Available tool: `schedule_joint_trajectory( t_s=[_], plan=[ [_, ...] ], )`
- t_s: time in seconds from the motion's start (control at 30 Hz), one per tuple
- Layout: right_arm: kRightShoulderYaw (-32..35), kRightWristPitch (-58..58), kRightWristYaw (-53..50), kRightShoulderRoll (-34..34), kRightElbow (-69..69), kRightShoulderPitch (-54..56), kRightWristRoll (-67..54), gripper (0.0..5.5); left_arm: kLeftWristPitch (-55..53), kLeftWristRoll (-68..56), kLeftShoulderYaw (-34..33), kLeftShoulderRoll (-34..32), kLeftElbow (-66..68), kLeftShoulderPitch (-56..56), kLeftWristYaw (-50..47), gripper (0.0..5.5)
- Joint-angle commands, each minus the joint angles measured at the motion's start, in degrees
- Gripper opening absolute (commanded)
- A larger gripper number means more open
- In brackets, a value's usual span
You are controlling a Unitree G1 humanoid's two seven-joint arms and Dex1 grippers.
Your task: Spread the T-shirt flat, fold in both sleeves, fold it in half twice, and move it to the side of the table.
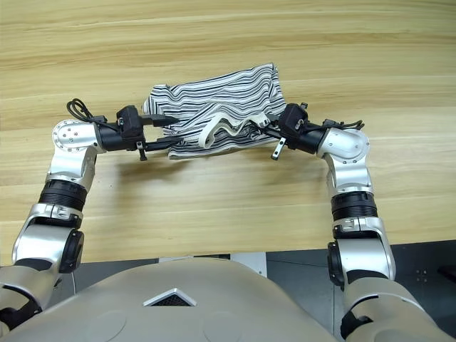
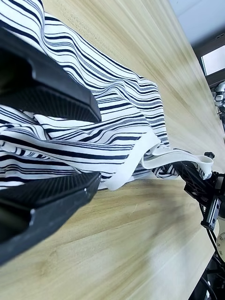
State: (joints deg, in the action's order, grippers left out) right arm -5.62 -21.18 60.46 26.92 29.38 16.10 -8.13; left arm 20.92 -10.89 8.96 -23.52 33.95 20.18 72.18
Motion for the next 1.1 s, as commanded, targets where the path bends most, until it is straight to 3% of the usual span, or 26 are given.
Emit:
schedule_joint_trajectory(
  t_s=[0.03, 0.17, 0.5, 0.9, 1.1],
  plan=[
    [-0.1, -0.2, -0.1, -0.1, 0.3, 0.7, 0.1, 0.10, 0.3, 0.6, 0.2, -1.1, -0.6, 0.1, 0.7, 2.64],
    [-0.2, -0.2, 0.0, -0.2, 0.2, 0.7, 0.0, 0.10, 3.1, 2.9, 0.4, -0.9, 1.2, 0.7, -2.4, 3.21],
    [-0.3, -0.1, -0.3, -0.4, -0.5, 0.2, 0.0, 0.10, 11.6, 10.5, 2.6, 0.7, 11.5, 4.4, -9.2, 3.21],
    [-0.6, -0.4, -0.3, -1.0, -0.4, -0.2, 0.3, 0.10, 14.5, 12.7, 4.2, 4.1, 18.8, 7.6, -11.0, 3.21],
    [-0.7, -0.4, -0.5, -1.3, -0.5, -0.2, 0.4, 0.10, 14.3, 12.4, 3.7, 4.4, 19.9, 8.2, -10.9, 2.41]
  ],
)
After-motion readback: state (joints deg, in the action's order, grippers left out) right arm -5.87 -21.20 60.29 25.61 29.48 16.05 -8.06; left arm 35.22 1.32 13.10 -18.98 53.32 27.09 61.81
